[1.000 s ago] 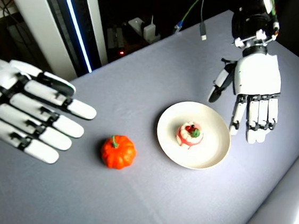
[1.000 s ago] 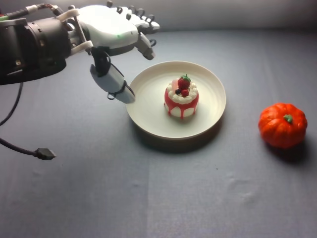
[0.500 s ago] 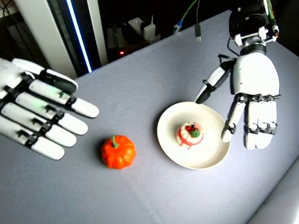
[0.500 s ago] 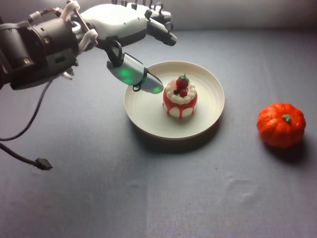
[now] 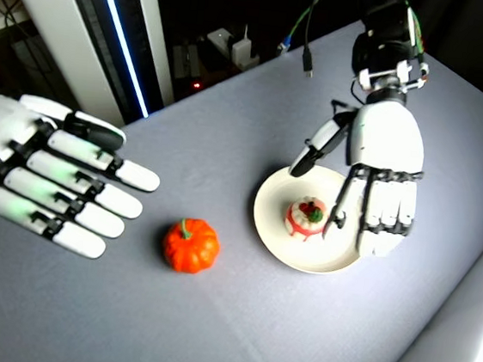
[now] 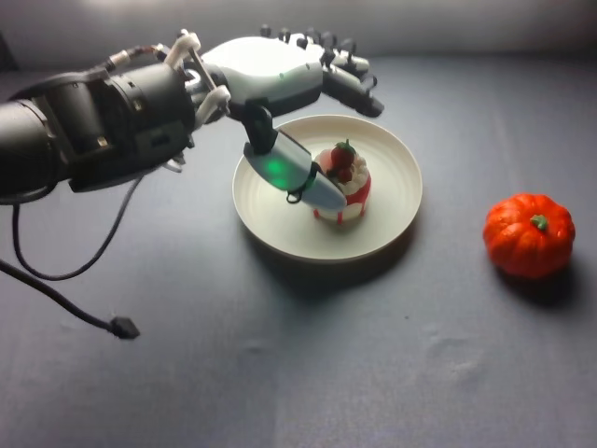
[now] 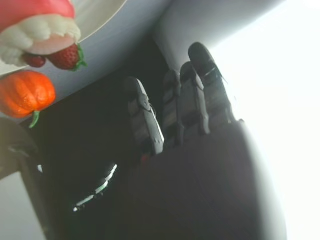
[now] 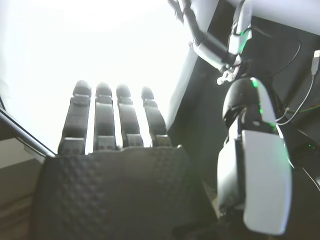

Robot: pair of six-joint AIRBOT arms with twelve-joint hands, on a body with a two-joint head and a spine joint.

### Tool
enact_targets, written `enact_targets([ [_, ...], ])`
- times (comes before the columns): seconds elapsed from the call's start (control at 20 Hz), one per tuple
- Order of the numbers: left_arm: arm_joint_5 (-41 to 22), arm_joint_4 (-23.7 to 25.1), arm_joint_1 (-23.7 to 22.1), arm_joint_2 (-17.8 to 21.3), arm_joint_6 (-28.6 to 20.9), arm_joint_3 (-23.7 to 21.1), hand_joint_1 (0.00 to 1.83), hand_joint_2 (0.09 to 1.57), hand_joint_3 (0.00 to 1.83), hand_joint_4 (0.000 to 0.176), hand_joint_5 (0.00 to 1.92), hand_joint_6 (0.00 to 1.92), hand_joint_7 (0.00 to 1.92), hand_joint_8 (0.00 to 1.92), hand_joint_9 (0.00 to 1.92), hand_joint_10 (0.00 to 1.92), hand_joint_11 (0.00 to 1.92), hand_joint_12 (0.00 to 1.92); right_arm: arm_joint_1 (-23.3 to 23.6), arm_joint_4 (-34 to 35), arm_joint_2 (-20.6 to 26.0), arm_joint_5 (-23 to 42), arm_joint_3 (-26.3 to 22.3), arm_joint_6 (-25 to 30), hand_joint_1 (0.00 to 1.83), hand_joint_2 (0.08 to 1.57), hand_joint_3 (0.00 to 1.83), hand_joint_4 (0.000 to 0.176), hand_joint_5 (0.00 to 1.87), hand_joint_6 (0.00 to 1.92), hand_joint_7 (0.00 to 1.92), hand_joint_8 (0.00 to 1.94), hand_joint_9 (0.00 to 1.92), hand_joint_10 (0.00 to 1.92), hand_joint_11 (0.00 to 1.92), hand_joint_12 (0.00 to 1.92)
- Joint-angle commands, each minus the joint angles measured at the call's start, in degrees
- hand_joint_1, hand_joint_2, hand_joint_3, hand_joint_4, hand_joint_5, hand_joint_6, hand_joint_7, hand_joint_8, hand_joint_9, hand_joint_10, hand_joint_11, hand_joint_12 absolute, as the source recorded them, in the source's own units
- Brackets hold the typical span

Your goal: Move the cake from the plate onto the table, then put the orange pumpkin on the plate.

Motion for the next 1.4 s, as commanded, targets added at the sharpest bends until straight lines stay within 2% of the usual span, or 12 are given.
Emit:
enact_targets([
  [0.0,-5.8,-2.2,0.2,-0.4,0.0,1.0,0.70,0.80,0.00,0.083,0.49,0.00,0.25,0.01,0.20,0.02,0.00,0.86,0.7,0.4,0.0,7.2,0.5,0.5,0.34,1.07,0.00,0.091,0.00,0.00,0.00,0.00,0.00,0.00,0.00,0.00],
  [0.1,-7.2,-2.7,1.7,-2.5,0.0,3.9,0.74,0.80,0.00,0.063,0.51,0.00,0.28,0.00,0.23,0.01,0.00,0.85,0.7,0.2,0.0,7.2,0.6,0.7,0.33,1.10,0.01,0.072,0.00,0.00,0.00,0.00,0.00,0.00,0.00,0.00],
  [0.25,-7.2,-2.8,1.9,-3.3,0.0,4.7,0.74,0.83,0.01,0.079,0.51,0.00,0.28,0.00,0.26,0.01,0.00,0.94,0.7,0.1,-0.2,7.2,0.7,0.7,0.33,1.10,0.01,0.089,0.00,0.00,0.00,0.00,0.00,0.00,0.00,0.00],
  [0.3,-7.2,-3.2,2.1,-3.6,0.0,5.0,0.78,0.83,0.00,0.032,0.53,0.00,0.31,0.00,0.29,0.02,0.00,1.04,0.7,0.0,-0.4,7.2,0.8,0.8,0.33,1.11,0.01,0.068,0.00,0.00,0.00,0.00,0.00,0.00,0.00,0.00],
  [0.4,-7.5,-4.4,2.6,-3.9,0.0,5.5,0.77,0.83,0.00,0.029,0.53,0.00,0.34,0.01,0.33,0.02,0.00,1.09,0.7,-0.1,-0.5,7.2,1.0,1.1,0.34,1.11,0.01,0.070,0.00,0.00,0.00,0.00,0.00,0.00,0.00,0.00],
  [0.45,-7.6,-4.8,2.8,-4.0,0.0,5.8,0.81,0.85,0.00,0.013,0.54,0.00,0.43,0.01,0.53,0.06,0.16,1.26,0.7,-0.1,-0.5,7.2,1.0,1.2,0.31,1.10,0.00,0.070,0.00,0.00,0.00,0.00,0.00,0.00,0.00,0.00],
  [0.7,-7.9,-6.7,3.6,-4.5,0.0,6.9,0.86,0.88,0.00,0.000,0.56,0.00,0.54,0.01,0.62,0.05,0.24,1.28,0.7,-0.1,-0.6,7.2,1.1,1.3,0.32,1.12,0.01,0.064,0.00,0.00,0.00,0.00,0.00,0.00,0.00,0.00],
  [1.05,-8.9,-7.9,4.9,-6.1,0.0,8.6,0.88,0.89,0.00,0.000,0.59,0.01,0.58,0.02,0.68,0.05,0.27,1.30,0.7,-0.2,-0.7,7.2,1.1,1.5,0.28,1.11,0.00,0.107,0.00,0.00,0.00,0.00,0.00,0.00,0.05,0.03],
  [1.1,-9.0,-7.9,4.9,-6.1,0.0,8.6,0.89,0.90,0.00,0.000,0.64,0.01,0.72,0.14,0.72,0.35,0.37,1.42,0.7,-0.2,-0.7,7.2,1.1,1.5,0.29,1.11,0.00,0.101,0.00,0.00,0.00,0.00,0.00,0.00,0.04,0.03],
  [1.2,-9.4,-8.2,4.9,-6.1,0.0,8.6,0.95,0.90,0.00,0.000,0.76,0.04,0.61,1.08,0.58,1.39,0.50,1.86,0.7,-0.2,-0.7,7.2,1.1,1.5,0.30,1.12,0.00,0.104,0.00,0.00,0.00,0.00,0.00,0.00,0.02,0.02],
  [1.25,-9.6,-8.2,4.9,-6.1,0.0,8.6,1.00,0.92,0.00,0.000,0.79,0.24,0.60,1.42,0.64,1.69,0.68,1.91,0.7,-0.2,-0.7,7.2,1.1,1.5,0.30,1.12,0.00,0.112,0.00,0.00,0.00,0.00,0.00,0.00,0.03,0.03],
  [1.35,-10.2,-8.2,4.8,-6.3,0.0,8.6,1.13,0.94,0.00,0.000,0.62,1.23,0.49,1.72,0.49,1.89,0.51,1.92,0.7,-0.2,-0.7,7.2,1.1,1.5,0.29,1.12,0.00,0.123,0.00,0.00,0.00,0.00,0.01,0.00,0.06,0.05],
])
